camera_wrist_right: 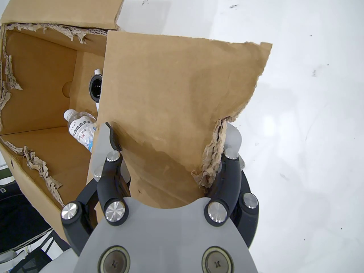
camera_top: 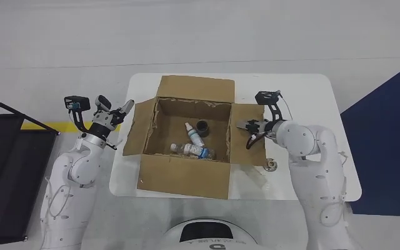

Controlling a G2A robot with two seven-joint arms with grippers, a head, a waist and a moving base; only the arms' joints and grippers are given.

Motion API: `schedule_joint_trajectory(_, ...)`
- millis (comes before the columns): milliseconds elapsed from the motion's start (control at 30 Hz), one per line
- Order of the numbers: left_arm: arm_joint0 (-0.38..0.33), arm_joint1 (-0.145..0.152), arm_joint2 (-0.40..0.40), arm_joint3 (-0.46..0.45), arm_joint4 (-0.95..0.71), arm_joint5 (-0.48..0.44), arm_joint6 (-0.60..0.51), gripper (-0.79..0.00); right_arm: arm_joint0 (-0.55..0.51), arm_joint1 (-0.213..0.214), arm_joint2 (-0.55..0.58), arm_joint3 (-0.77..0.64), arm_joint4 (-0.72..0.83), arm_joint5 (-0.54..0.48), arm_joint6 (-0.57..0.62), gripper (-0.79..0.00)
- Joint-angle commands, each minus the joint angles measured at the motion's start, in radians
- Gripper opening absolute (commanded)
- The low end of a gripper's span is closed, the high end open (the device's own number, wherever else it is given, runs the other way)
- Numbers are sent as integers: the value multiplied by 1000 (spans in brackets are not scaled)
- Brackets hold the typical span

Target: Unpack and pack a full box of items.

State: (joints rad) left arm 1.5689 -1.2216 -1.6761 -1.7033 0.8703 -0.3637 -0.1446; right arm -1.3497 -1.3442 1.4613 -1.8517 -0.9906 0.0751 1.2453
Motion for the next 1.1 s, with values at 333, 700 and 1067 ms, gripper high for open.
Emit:
schedule_joint_trajectory(333,0,0,0,0,0,0,0,0,-28,15,50,-59,86,-4,12,-123)
schedule_joint_trajectory(700,0,0,0,0,0,0,0,0,-269,63,352,-164,161,-226,115,-413)
schedule_joint_trajectory(1067,0,0,0,0,0,0,0,0,-321,77,169,-188,-253,-187,152,-456)
